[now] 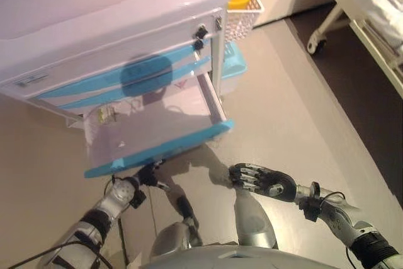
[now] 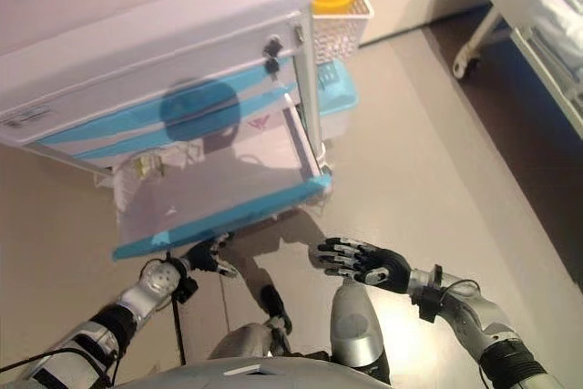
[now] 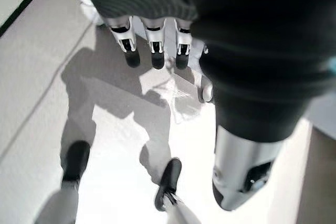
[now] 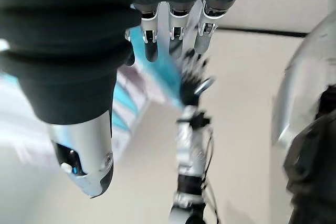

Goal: Open the drawer and pick up the medicine

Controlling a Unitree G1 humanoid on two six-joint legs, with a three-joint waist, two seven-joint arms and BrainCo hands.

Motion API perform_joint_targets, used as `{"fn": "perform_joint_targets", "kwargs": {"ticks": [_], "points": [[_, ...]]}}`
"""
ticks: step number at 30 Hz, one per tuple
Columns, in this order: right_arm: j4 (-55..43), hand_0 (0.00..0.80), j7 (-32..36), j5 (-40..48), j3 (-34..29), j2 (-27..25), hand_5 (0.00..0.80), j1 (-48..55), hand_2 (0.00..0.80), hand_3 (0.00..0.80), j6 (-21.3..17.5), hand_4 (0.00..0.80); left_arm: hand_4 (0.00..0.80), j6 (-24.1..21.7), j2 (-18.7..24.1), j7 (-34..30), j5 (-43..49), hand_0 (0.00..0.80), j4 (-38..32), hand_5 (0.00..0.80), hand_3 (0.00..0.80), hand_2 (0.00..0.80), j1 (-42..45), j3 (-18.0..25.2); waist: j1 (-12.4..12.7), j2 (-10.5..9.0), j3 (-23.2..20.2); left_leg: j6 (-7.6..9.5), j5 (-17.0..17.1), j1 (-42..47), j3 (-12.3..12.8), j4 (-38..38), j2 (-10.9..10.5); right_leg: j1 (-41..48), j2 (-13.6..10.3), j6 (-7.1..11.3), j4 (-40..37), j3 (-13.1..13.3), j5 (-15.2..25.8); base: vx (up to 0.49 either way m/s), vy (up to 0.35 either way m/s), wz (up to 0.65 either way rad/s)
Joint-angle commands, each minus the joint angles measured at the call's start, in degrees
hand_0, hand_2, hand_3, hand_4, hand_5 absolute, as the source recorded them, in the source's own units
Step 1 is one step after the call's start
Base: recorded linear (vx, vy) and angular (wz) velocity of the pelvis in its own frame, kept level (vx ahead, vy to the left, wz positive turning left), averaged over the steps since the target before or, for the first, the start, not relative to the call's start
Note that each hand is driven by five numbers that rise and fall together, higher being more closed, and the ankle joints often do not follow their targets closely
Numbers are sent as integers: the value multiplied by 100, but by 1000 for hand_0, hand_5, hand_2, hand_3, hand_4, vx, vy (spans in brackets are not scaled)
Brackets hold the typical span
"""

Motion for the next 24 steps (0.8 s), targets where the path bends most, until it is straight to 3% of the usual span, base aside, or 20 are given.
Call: {"fn": "perform_joint_targets", "kwargs": {"ticks": [1,8,9,13,19,24], "points": [[14,0,407,387,57,-48,0,213,0,0,-498,0,0,-144,687,10,-833,0,198,0,0,0,-666,578,-145,-216,-113,82,-970,-927,-162,1838,-62,-467,-211,328,674,81,-314,-69,106,-13],[619,0,-16,644,-47,86,0,208,0,0,-814,0,0,171,1453,-308,-1212,0,459,0,0,0,-1726,803,-265,-343,292,95,-1090,-1393,-32,2359,-36,-850,-240,268,859,140,-268,-62,68,-5],[680,0,-105,646,-69,136,0,254,0,0,-893,0,0,244,1563,-355,-1278,0,462,0,0,0,-1858,803,-279,-310,358,83,-1287,-1394,-92,2470,-8,-810,-226,291,884,124,-387,39,96,-3],[927,0,-227,644,-82,309,0,287,0,0,-1173,0,0,359,1962,-457,-1571,0,724,0,0,0,-2436,909,-320,-370,512,128,-1354,-1609,-40,2678,45,-988,-190,264,924,184,-371,-12,39,1],[946,0,-342,743,-6,561,0,327,0,0,-1381,0,0,254,2251,-205,-1840,0,1385,0,0,0,-3039,1144,-319,-425,513,162,-1337,-2048,-42,2889,68,-1357,-134,219,988,251,-381,-30,-3,-2],[922,0,-359,718,54,724,0,293,0,0,-1394,0,0,-26,2288,-522,-1725,0,1808,0,0,0,-3232,1200,-268,-492,513,185,-1361,-2143,-105,2926,64,-1424,-93,211,1016,253,-369,-14,-45,3]]}}
